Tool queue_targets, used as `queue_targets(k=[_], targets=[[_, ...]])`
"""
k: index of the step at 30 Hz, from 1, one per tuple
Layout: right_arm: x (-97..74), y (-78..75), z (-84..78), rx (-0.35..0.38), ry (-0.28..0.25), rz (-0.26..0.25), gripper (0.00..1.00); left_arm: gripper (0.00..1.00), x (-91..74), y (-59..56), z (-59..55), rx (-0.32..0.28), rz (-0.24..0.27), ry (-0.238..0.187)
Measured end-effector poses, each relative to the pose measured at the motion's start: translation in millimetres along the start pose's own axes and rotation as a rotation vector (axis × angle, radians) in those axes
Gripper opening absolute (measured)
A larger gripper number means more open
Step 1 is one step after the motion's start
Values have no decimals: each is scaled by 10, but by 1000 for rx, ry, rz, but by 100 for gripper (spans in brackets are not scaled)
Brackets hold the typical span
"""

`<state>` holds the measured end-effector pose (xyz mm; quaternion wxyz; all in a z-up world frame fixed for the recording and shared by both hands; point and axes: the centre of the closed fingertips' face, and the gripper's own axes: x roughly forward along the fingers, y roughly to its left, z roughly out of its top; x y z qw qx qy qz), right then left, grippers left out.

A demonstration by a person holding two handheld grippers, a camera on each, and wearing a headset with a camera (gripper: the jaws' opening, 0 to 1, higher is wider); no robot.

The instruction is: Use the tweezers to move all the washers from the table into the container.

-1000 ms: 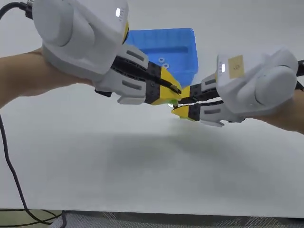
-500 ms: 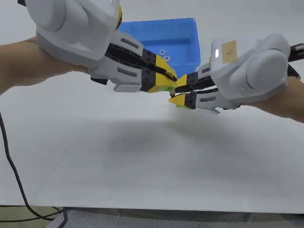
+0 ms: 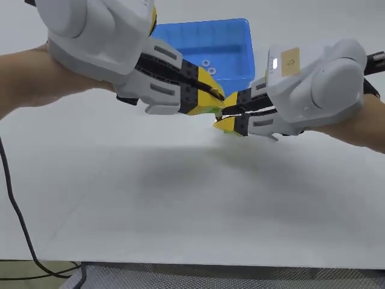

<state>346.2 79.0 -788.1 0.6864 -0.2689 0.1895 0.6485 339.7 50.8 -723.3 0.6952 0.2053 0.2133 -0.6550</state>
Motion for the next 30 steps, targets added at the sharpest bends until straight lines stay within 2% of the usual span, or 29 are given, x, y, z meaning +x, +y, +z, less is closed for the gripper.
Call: queue_targets(k=[16,22,30], targets=[[15,-9,-19,24,4,14,11,7,16,47,-38,-7,4,13],[22,-10,-20,52,1,25,11,7,15,68,-63,-32,10,11],[27,-6,-30,48,10,40,10,7,33,83,-58,-51,11,9]])
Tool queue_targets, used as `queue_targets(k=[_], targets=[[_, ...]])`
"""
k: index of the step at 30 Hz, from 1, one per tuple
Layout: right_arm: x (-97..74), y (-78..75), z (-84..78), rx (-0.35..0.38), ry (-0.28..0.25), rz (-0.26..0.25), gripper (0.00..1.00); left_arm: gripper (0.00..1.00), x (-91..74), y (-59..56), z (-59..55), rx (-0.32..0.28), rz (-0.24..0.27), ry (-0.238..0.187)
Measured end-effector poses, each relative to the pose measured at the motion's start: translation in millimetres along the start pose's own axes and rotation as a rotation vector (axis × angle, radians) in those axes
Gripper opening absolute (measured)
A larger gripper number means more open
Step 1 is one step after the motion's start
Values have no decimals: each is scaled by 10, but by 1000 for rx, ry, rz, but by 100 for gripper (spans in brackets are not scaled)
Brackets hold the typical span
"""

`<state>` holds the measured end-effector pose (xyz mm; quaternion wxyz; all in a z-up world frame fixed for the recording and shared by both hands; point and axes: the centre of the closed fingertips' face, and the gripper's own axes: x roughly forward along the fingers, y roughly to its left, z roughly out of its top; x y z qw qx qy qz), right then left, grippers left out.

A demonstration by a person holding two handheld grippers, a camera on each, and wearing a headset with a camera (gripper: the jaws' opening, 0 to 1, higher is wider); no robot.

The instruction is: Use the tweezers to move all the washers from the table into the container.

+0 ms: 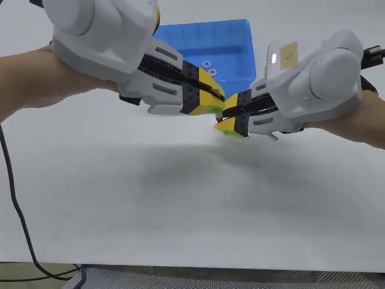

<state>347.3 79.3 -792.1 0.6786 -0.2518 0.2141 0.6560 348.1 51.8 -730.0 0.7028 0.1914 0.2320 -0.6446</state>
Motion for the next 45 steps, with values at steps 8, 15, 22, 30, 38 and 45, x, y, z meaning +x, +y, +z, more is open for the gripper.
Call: queue_targets(k=[8,15,22,30,38,45], targets=[[4,-1,-9,-1,2,2,9,7,2,-18,6,-10,-13,10],[-4,48,32,-5,1,6,9,7,-34,-59,31,7,-21,21],[-66,45,162,-22,-9,-3,9,7,-131,-53,92,22,-13,19],[-180,35,346,-45,-25,-18,9,7,-287,-85,254,41,6,10],[-262,41,471,-69,-36,-44,9,7,-376,-119,371,71,7,11],[-343,-13,589,-92,-46,-69,9,7,-467,-94,481,94,20,5]])
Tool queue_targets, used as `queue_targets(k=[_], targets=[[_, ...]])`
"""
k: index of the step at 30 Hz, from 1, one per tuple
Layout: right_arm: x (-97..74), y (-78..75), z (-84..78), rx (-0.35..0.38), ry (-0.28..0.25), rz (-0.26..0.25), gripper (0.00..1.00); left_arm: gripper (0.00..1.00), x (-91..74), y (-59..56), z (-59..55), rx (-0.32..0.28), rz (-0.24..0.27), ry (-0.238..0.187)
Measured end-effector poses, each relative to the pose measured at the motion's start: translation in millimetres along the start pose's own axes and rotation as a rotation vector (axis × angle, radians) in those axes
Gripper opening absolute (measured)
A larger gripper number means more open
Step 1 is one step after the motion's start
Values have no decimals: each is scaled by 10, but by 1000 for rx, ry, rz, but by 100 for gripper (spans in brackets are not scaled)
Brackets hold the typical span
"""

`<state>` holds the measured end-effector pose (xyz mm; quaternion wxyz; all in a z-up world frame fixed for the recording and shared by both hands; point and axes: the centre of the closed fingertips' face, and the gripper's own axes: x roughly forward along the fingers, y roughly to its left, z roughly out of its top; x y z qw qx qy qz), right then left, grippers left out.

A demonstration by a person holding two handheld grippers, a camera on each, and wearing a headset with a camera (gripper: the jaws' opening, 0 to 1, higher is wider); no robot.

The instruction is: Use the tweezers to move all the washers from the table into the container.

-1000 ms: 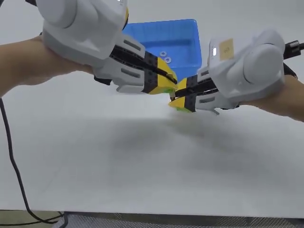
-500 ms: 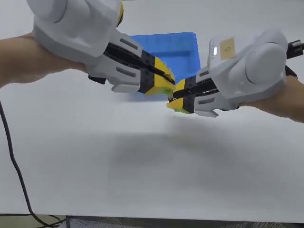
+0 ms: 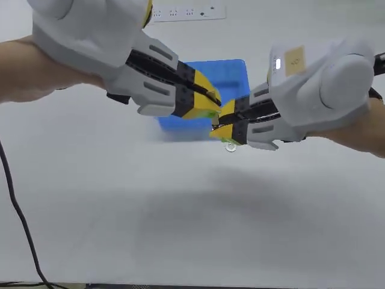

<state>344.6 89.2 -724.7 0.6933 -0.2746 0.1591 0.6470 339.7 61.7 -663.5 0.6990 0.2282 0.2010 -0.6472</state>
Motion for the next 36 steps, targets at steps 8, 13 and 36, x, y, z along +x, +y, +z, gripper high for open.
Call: queue_targets(k=[8,13,36], targets=[[-36,-177,101,-29,-6,-24,9,7,-71,152,89,35,13,-1],[-29,-373,117,-36,-13,-48,9,7,-80,299,144,61,19,5],[382,-1011,-551,29,57,-55,9,7,390,953,-289,50,-15,43]])
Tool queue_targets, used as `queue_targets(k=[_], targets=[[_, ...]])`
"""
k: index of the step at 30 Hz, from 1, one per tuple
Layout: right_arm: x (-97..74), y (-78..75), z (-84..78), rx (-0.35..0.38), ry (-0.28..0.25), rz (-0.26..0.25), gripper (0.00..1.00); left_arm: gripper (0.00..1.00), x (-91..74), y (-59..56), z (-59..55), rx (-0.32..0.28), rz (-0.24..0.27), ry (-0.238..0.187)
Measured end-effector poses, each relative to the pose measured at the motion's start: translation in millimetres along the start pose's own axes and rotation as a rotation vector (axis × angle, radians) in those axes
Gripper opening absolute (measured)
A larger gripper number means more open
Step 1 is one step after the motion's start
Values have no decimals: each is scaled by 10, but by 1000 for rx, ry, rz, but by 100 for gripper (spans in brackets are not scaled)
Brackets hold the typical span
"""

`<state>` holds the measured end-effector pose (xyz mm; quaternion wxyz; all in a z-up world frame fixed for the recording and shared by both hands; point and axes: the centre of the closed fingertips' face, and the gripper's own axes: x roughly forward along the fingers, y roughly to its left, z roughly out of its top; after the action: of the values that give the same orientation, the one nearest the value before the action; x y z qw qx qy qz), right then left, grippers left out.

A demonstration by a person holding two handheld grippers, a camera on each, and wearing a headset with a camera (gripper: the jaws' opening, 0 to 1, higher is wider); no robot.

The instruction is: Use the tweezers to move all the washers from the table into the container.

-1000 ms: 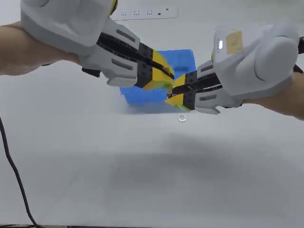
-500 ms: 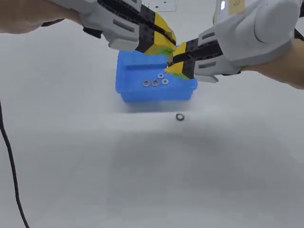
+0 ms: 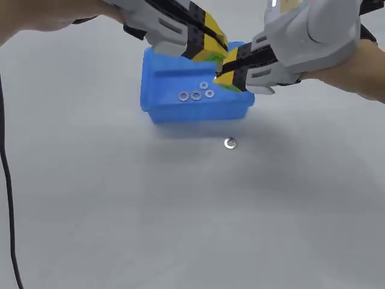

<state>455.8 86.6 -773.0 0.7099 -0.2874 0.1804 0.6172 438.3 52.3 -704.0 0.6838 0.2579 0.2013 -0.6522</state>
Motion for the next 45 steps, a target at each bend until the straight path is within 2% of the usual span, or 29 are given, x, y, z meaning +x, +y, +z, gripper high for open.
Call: queue_targets(k=[5,10,22,27,33,40,42,43,45], targets=[[78,20,-77,18,22,13,9,7,45,34,-104,-33,-12,-5],[106,44,-134,32,37,25,9,7,84,29,-152,-53,-21,-7],[70,35,-139,23,56,14,10,7,94,27,-124,-63,-21,-19],[21,14,-121,18,52,6,10,7,71,9,-62,-54,-17,-25],[-98,58,13,-9,35,-18,10,7,-35,-58,60,-38,-12,-38],[-254,189,240,-53,8,-44,10,7,-221,-243,252,-17,-10,-45],[-291,266,286,-60,0,-46,10,7,-246,-295,291,-15,-14,-40],[-312,324,303,-65,-2,-43,10,7,-255,-369,315,-5,-26,-30],[-342,408,320,-66,-4,-35,10,7,-253,-442,328,7,-36,-22]])
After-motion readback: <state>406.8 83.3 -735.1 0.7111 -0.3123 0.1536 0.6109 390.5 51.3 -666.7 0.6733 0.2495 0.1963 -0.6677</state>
